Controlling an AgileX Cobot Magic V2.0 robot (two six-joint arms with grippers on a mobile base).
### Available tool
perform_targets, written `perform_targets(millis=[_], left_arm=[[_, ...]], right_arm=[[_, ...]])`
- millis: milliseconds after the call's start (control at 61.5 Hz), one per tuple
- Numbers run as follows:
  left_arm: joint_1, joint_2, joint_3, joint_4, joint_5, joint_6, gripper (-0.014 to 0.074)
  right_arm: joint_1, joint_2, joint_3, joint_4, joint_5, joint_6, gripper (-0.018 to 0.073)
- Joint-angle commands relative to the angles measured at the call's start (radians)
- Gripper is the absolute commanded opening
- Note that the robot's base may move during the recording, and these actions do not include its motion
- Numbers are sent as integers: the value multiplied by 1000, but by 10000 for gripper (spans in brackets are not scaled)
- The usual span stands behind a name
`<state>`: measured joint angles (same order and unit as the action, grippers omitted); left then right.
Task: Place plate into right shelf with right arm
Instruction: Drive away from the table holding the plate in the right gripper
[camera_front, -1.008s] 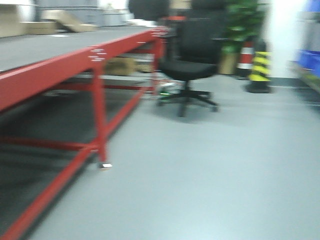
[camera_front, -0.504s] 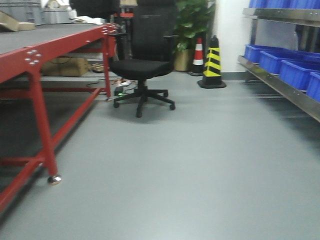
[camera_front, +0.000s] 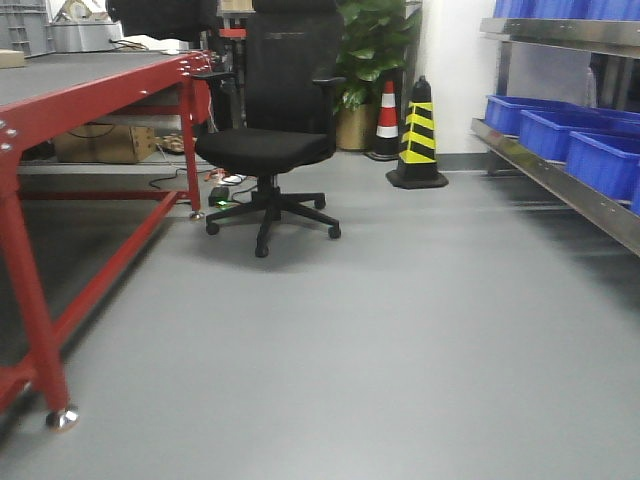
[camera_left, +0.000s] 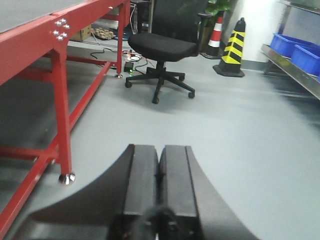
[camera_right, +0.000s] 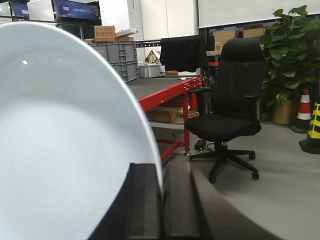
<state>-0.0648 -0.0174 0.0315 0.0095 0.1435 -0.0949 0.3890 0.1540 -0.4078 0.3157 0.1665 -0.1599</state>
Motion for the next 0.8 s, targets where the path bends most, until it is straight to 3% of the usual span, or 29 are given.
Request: perform_targets(millis=[0, 780], left_arm=[[-7, -4, 10, -2, -84, -6, -47], [-7, -4, 10, -2, -84, -6, -47]], right_arm=[[-2, 18, -31, 5, -92, -5, 71], [-2, 18, -31, 5, -92, -5, 71]])
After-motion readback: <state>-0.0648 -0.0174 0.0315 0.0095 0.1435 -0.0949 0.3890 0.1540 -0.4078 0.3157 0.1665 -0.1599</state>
